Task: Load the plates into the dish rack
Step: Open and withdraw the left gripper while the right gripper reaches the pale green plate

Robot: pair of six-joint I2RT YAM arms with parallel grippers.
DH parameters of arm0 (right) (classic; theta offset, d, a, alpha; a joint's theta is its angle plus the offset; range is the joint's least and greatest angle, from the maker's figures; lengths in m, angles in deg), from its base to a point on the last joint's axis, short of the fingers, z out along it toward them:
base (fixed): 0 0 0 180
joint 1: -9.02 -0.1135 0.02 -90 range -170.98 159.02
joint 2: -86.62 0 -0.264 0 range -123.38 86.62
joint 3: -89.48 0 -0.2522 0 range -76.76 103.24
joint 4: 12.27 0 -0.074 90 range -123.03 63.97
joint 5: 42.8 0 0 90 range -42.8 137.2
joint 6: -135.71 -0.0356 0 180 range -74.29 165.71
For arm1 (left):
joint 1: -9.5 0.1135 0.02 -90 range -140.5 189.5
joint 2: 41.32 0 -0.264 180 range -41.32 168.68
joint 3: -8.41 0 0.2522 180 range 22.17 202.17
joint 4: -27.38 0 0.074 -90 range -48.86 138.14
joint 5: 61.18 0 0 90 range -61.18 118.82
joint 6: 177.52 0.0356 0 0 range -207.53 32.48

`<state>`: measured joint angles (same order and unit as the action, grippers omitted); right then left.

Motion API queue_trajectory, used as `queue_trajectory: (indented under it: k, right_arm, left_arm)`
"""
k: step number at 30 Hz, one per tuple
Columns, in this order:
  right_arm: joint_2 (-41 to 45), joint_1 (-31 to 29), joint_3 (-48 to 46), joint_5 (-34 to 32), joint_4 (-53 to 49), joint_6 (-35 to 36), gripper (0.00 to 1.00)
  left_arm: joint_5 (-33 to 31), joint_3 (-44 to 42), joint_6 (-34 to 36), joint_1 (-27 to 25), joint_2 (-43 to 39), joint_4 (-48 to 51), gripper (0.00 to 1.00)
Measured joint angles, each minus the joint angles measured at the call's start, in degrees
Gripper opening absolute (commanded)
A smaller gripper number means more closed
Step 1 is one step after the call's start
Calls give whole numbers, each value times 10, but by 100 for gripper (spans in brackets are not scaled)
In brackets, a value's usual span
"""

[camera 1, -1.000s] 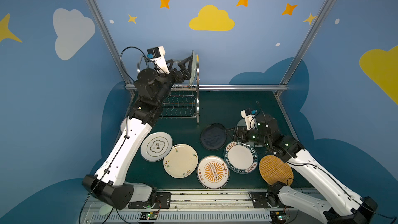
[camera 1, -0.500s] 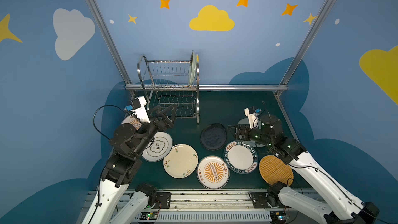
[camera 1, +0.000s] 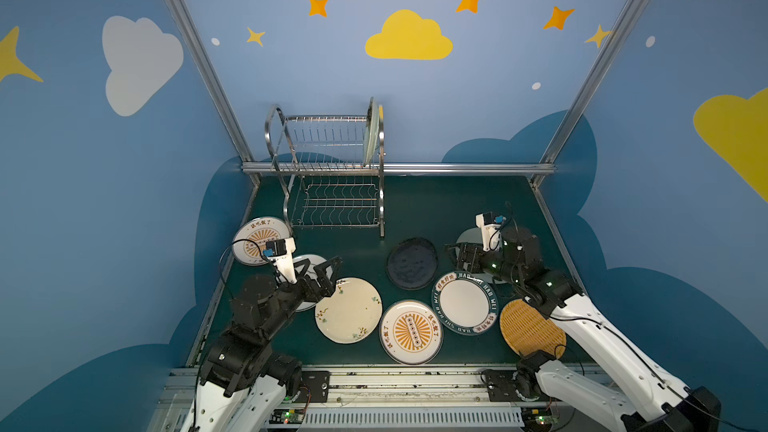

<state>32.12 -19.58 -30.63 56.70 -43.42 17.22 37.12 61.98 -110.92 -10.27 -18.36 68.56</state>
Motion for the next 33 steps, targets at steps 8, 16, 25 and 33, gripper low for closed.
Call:
queue_trajectory:
  k: [8, 16, 25, 33]
  right_arm:
    - [-19, 40, -18, -12, 9, -4, 91]
    - [-33, 86, -57, -14, 26, -11, 91]
    - [-39, 200, -68, -27, 24, -29, 91]
    - [-61, 349, -126, 2, 34, -61, 91]
  left_arm:
    - [4, -36, 19, 0, -37, 48, 100]
    - [49, -37, 21, 0, -46, 49, 100]
    - [139, -37, 29, -1, 6, 49, 100]
    - [176, -37, 31, -10, 20, 46, 100]
